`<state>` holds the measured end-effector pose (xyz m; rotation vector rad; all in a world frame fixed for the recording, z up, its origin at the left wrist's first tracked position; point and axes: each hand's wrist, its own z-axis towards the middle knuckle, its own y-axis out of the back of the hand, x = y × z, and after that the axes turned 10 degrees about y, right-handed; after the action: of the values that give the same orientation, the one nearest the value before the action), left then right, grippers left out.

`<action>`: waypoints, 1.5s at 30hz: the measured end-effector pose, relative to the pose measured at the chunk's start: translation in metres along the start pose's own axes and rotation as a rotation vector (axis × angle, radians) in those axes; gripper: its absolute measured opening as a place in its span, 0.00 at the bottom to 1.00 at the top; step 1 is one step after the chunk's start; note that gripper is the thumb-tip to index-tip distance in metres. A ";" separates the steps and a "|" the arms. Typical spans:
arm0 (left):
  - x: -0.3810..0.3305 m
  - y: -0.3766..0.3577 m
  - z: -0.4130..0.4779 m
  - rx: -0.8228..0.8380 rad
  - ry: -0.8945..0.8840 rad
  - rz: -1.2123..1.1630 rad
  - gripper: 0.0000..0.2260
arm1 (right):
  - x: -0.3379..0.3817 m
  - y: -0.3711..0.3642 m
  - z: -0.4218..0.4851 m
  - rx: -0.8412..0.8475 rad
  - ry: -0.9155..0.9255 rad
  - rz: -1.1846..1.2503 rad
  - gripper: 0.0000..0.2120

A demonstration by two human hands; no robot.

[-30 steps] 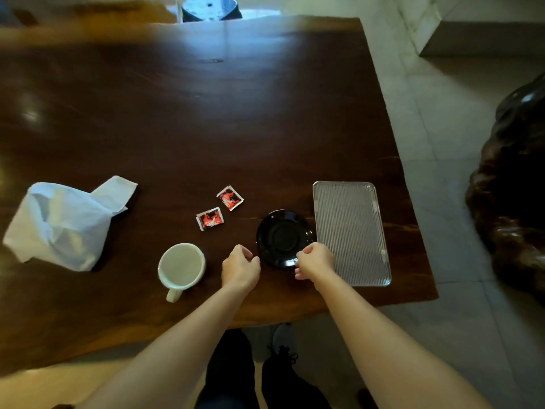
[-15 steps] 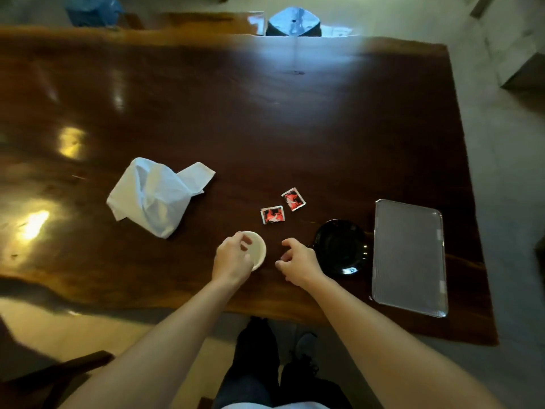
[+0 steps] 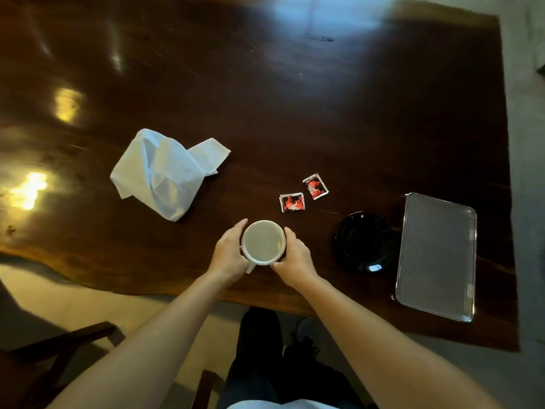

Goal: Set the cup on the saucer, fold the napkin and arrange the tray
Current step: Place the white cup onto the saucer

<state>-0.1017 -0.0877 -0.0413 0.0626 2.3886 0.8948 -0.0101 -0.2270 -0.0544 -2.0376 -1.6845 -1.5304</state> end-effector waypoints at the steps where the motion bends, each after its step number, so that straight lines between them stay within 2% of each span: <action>1: 0.000 -0.002 0.002 0.021 -0.011 0.002 0.46 | 0.000 -0.001 0.001 -0.007 0.015 0.001 0.42; 13: 0.001 -0.014 -0.002 0.010 -0.053 -0.006 0.41 | 0.002 -0.002 -0.004 -0.052 0.038 0.012 0.38; 19: -0.009 -0.030 -0.011 -0.002 -0.060 -0.033 0.38 | -0.004 0.016 -0.014 -0.060 0.046 -0.013 0.41; 23: -0.028 -0.045 -0.017 0.027 -0.104 -0.061 0.37 | -0.014 0.042 -0.021 -0.072 0.063 -0.023 0.41; 26: -0.048 -0.059 -0.022 0.041 -0.141 -0.080 0.37 | -0.025 0.065 -0.028 -0.115 0.096 -0.029 0.35; 34: -0.113 -0.103 -0.034 0.126 -0.233 -0.075 0.37 | -0.066 0.123 -0.054 -0.257 0.014 -0.023 0.42; 37: -0.133 -0.120 -0.039 0.143 -0.249 -0.063 0.37 | -0.083 0.140 -0.061 -0.325 0.000 -0.011 0.37; 45: -0.153 -0.152 -0.040 0.154 -0.261 -0.049 0.38 | -0.110 0.159 -0.065 -0.353 -0.009 -0.016 0.33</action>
<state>0.0266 -0.2650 -0.0329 0.1690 2.1999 0.6356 0.0851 -0.4046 -0.0221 -2.1932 -1.5234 -1.9448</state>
